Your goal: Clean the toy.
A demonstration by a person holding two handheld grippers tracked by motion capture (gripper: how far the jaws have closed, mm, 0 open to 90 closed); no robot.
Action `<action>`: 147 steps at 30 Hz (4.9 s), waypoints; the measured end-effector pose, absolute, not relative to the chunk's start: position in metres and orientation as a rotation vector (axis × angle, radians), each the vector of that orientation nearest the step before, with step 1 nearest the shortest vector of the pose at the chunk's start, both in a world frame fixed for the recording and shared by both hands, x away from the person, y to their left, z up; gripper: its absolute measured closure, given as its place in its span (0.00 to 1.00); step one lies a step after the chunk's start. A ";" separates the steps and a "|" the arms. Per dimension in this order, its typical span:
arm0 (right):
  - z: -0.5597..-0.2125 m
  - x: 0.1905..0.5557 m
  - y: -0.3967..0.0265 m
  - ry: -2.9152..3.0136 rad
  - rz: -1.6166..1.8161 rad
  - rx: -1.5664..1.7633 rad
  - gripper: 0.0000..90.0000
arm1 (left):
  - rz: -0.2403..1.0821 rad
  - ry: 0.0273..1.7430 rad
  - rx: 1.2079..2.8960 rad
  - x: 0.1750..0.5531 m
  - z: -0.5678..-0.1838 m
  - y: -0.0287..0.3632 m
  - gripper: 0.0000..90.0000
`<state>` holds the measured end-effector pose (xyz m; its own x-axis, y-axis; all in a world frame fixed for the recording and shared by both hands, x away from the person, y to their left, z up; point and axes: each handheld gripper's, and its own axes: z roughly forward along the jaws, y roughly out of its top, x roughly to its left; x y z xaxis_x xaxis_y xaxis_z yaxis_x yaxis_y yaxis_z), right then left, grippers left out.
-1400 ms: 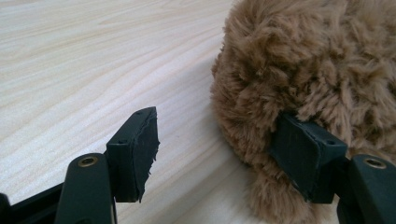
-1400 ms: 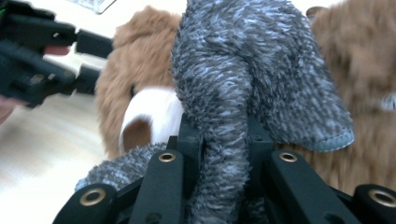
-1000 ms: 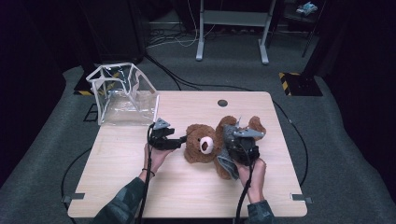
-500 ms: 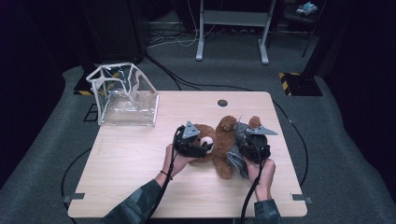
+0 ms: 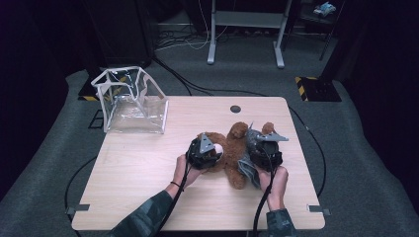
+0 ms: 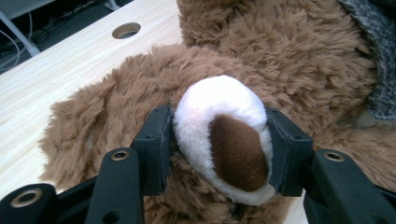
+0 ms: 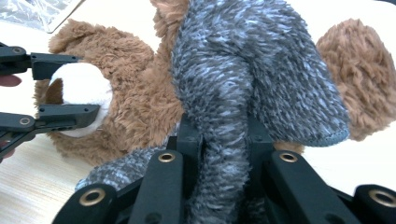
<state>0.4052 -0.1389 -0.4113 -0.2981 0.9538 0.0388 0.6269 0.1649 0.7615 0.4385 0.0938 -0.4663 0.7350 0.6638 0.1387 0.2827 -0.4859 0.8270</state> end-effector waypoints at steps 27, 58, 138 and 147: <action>-0.413 0.478 -0.072 2.076 0.630 1.329 0.85 | 0.501 0.729 2.068 0.434 -0.473 0.129 0.56; -0.406 0.488 -0.085 2.060 0.545 1.358 0.85 | 0.500 0.756 2.056 0.433 -0.480 0.128 0.56; -0.410 0.477 -0.108 2.104 0.555 1.462 0.85 | 0.508 0.742 2.040 0.431 -0.482 0.129 0.55; -0.393 0.471 -0.098 2.135 0.922 1.468 0.84 | 0.510 0.744 2.040 0.430 -0.482 0.129 0.55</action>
